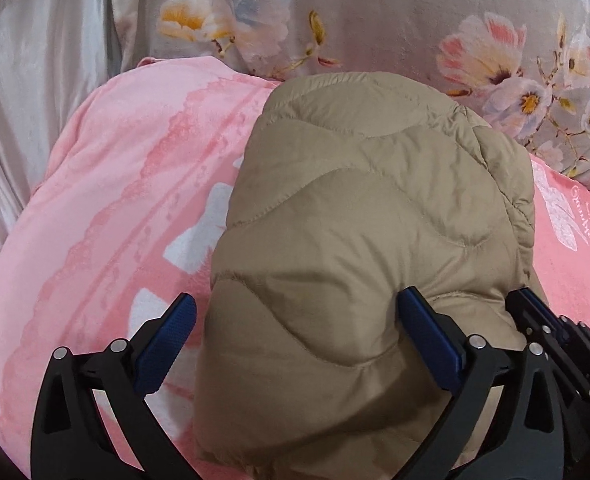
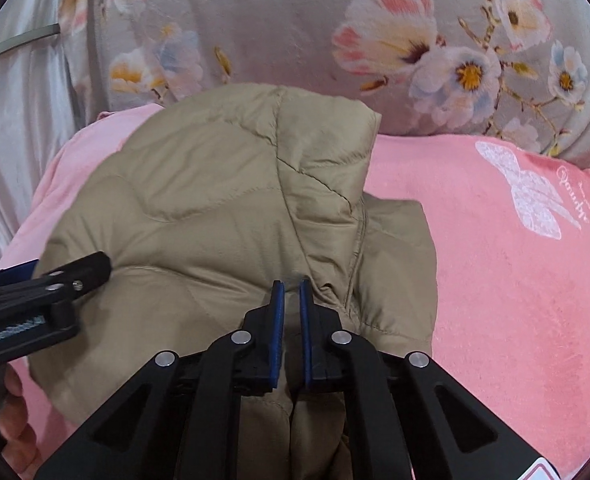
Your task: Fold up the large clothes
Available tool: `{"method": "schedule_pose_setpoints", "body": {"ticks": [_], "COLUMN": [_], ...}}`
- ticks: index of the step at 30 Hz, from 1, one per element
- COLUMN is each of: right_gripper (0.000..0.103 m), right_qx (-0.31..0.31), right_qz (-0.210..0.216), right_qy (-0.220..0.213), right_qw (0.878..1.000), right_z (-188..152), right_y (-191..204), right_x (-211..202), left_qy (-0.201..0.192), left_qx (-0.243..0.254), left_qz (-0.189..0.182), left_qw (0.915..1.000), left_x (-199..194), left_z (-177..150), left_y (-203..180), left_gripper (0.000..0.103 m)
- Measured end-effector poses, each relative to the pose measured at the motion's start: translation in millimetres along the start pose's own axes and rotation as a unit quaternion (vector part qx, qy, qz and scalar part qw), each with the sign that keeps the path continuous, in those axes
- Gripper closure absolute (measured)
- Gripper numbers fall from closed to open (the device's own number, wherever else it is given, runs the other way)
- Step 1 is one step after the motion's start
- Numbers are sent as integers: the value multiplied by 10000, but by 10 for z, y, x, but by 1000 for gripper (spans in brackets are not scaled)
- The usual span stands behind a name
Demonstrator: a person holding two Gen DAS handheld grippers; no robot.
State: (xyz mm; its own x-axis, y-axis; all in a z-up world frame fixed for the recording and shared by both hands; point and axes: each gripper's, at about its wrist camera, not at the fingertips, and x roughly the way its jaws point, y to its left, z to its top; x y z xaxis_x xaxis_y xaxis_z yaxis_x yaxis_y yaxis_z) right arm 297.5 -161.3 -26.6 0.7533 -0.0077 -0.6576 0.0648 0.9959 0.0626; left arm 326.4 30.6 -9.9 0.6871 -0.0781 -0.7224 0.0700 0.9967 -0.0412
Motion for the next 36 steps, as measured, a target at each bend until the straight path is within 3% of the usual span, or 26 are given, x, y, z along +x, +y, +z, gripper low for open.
{"method": "schedule_pose_setpoints", "body": {"ticks": [6,14,22,36], "right_gripper": [101,101,101,101], "right_qx": [308,544,281,255], "right_qz": [34,135,-225,-291], "right_qy": [66,199,187,161], "right_qw": [9995,9982,9992,9991], "right_z": [-39,-16,-9,-10], "right_y": [-171,-256,-141,-140], "right_x": [266,463,465,447], "left_qy": [-22,-233,-439,-746], "left_qx": [-3,164,236,273], "left_qz": [-163,-72,84,256], "left_qw": [9999,9996,9987,9965], "left_x": [166,263,292,297], "left_z": [-51,-114,-172,-245], "left_y": [-58,-147,-187,-244], "left_gripper": [5,5,5,5]}}
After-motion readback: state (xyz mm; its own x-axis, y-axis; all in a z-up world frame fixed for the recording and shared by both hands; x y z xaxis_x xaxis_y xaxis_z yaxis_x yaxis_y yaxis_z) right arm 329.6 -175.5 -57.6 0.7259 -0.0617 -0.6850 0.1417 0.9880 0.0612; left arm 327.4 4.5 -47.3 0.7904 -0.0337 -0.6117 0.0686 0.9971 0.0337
